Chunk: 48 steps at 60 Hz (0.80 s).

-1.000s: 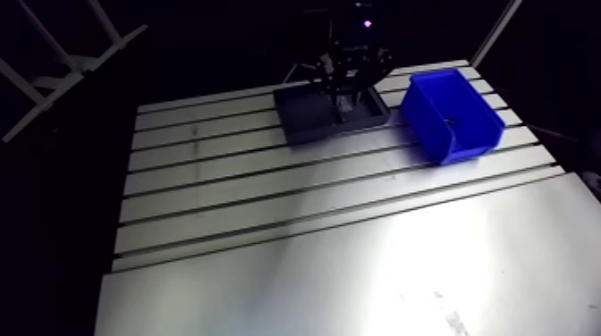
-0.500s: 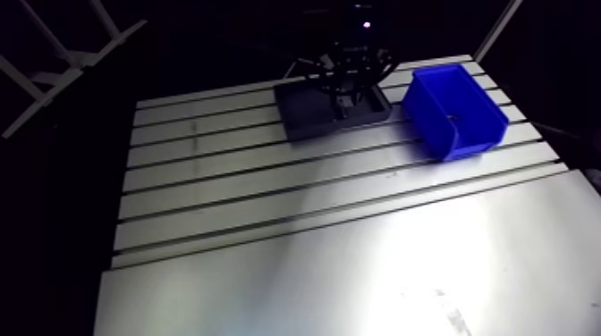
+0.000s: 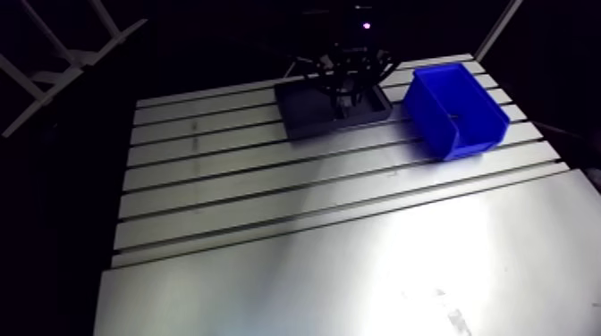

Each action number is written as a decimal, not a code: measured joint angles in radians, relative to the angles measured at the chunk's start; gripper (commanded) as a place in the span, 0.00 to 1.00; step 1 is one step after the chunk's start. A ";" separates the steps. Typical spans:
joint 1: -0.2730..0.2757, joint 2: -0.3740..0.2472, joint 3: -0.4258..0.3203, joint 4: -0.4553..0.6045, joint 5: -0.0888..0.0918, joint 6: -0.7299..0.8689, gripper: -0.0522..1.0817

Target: Pick up the M10 bolt from the tray and put it into the blue bin.

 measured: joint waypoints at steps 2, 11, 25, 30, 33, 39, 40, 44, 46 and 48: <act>0.000 0.001 0.000 0.000 0.000 0.000 0.55; 0.000 0.005 0.001 -0.006 0.000 0.000 0.56; 0.000 0.007 0.005 -0.016 0.000 -0.001 0.56; 0.000 0.008 0.006 -0.018 0.000 -0.002 0.57; 0.000 0.008 0.006 -0.018 0.000 -0.002 0.57; 0.000 0.008 0.006 -0.019 0.000 -0.002 0.57; 0.000 0.008 0.007 -0.019 0.000 -0.002 0.57; 0.000 0.008 0.007 -0.020 0.000 -0.002 0.61; 0.000 0.008 0.007 -0.020 0.000 -0.002 0.61; 0.000 0.008 0.007 -0.020 0.000 -0.002 0.61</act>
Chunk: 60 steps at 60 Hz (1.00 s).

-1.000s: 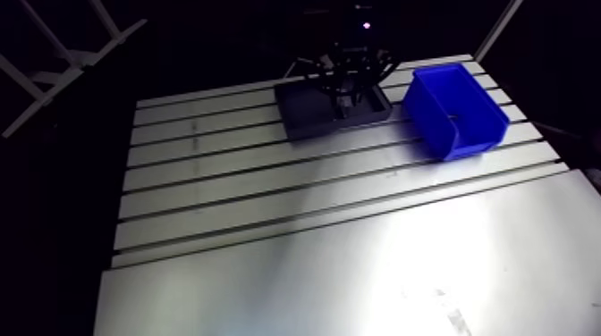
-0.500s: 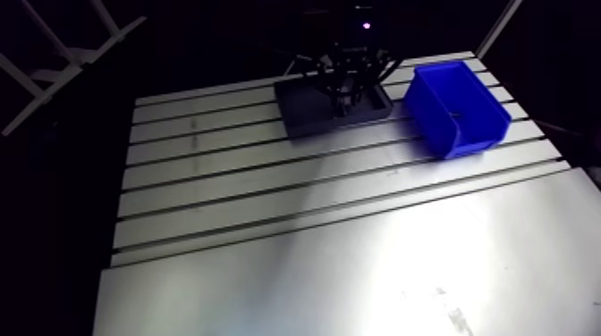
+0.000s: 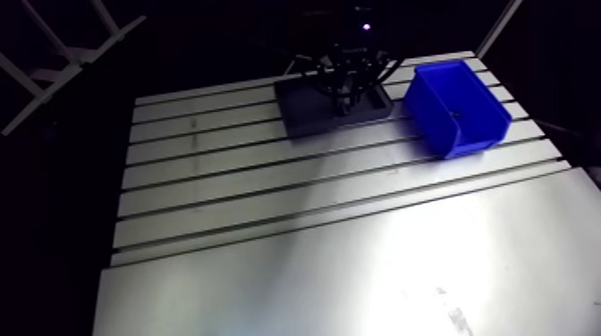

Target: Pick up the M10 bolt from the tray and put it into the blue bin.

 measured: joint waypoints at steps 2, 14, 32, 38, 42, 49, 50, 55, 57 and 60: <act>0.000 0.000 0.000 0.000 0.000 0.000 0.61; 0.000 0.000 0.000 0.000 0.000 0.000 0.63; 0.001 0.001 0.001 0.000 0.000 0.001 0.66; 0.001 0.001 0.001 0.000 0.000 0.001 0.68; 0.001 0.001 0.001 0.000 0.000 0.000 0.68; 0.001 0.001 0.001 0.000 0.000 0.000 0.70; 0.001 0.001 0.001 0.000 0.000 0.000 0.70; 0.001 0.002 0.001 0.000 0.000 0.000 0.71; 0.001 0.002 0.001 -0.001 0.000 0.000 0.71; 0.001 0.002 0.002 -0.001 0.000 0.000 0.72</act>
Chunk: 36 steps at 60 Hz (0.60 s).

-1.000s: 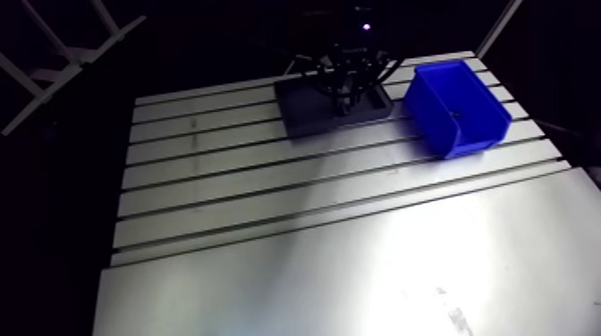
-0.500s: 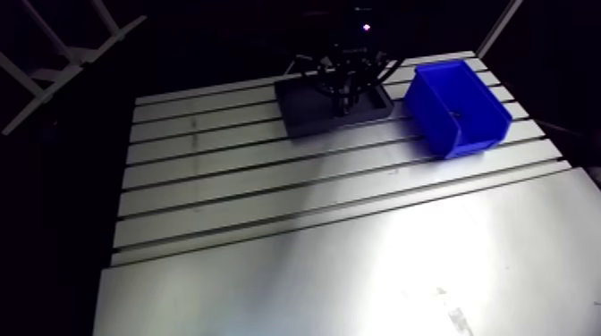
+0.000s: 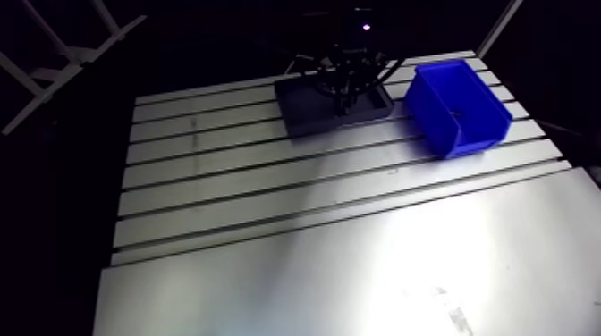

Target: Pick up the M10 bolt from the tray and put it into the blue bin.

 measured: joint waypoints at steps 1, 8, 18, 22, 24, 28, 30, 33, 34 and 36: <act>0.000 0.000 0.000 0.000 0.000 0.000 0.72; 0.000 0.000 0.000 0.000 0.000 0.000 0.73; -0.001 0.000 0.001 0.000 0.000 0.000 0.76; -0.002 0.000 0.002 -0.001 0.000 0.000 0.76; -0.002 0.000 0.002 -0.001 0.000 0.000 0.77; -0.002 0.000 0.003 -0.001 0.000 0.000 0.80; -0.003 0.000 0.003 -0.001 0.000 0.000 0.81; -0.003 0.000 0.003 -0.001 0.000 0.000 0.82; -0.003 0.000 0.003 -0.001 0.000 0.000 0.82; -0.004 0.000 0.003 -0.001 0.000 0.000 0.83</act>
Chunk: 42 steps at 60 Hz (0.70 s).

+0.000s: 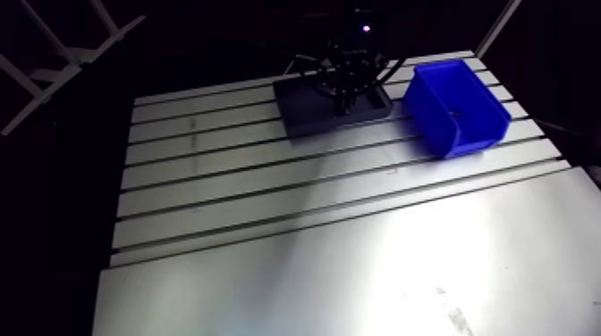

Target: Pick up the M10 bolt from the tray and put it into the blue bin.

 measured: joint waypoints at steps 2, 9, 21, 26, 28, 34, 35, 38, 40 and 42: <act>0.000 0.000 0.000 0.000 0.000 0.000 0.85; -0.001 0.000 0.000 0.000 0.000 0.000 0.89; -0.001 -0.004 -0.005 0.002 0.005 0.000 0.94; 0.000 -0.008 -0.007 0.003 0.007 0.000 0.95; 0.001 -0.009 -0.009 0.004 0.008 0.000 0.96; 0.003 -0.015 -0.011 0.005 0.010 0.000 0.97; 0.003 -0.016 -0.011 0.005 0.010 0.000 0.97; 0.004 -0.018 -0.012 0.005 0.011 0.000 0.98; 0.004 -0.020 -0.012 0.005 0.012 0.000 0.99; 0.005 -0.022 -0.012 0.006 0.013 0.000 0.99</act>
